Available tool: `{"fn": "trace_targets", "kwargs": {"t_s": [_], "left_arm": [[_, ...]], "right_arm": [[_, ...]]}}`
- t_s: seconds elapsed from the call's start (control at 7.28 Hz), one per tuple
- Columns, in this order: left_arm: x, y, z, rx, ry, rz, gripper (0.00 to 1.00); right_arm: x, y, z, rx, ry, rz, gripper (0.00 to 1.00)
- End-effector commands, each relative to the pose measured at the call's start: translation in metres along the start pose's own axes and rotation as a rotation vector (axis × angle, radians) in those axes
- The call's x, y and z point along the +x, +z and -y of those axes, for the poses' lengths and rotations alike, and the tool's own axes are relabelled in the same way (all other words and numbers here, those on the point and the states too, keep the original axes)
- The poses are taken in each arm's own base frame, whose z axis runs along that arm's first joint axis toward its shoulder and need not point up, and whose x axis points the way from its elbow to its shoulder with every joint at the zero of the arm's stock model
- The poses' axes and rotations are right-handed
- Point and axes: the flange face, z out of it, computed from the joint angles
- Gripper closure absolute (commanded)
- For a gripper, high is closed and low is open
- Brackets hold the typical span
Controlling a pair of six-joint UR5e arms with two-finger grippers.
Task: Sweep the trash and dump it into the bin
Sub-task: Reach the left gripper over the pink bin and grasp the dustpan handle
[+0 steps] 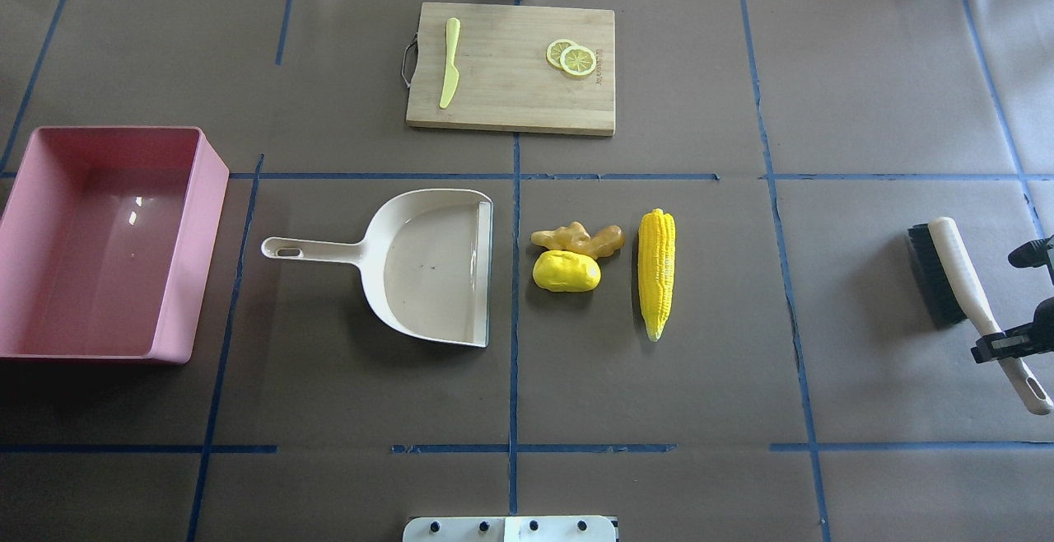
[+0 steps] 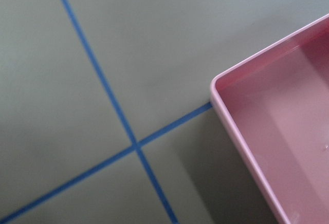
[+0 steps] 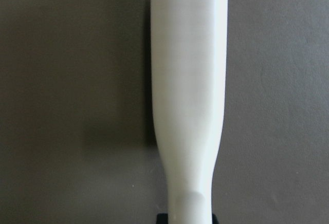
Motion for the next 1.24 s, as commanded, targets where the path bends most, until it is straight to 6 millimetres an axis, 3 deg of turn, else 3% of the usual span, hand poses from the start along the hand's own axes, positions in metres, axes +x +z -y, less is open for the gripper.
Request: {"fn": "trace_targets", "kwargs": {"t_s": [0.0, 0.27, 0.55, 0.82, 1.1], "left_arm": [[0.049, 0.02, 0.035, 0.086, 0.198, -0.032, 0.01], [0.112, 0.025, 0.096, 0.147, 0.349, -0.081, 0.0], [0.175, 0.031, 0.138, 0.2, 0.496, -0.137, 0.0], [0.243, 0.044, 0.173, 0.225, 0.594, -0.207, 0.0], [0.301, 0.049, 0.189, 0.247, 0.678, -0.262, 0.0]], "right_arm": [[0.0, 0.0, 0.001, 0.002, 0.0, 0.001, 1.0], [-0.001, -0.001, 0.001, 0.004, -0.001, 0.002, 1.0], [-0.001, -0.001, 0.001, 0.004, -0.003, 0.002, 1.0], [-0.001, -0.001, 0.001, 0.003, -0.003, 0.004, 1.0], [-0.001, -0.001, 0.001, 0.003, -0.001, 0.004, 1.0]]}}
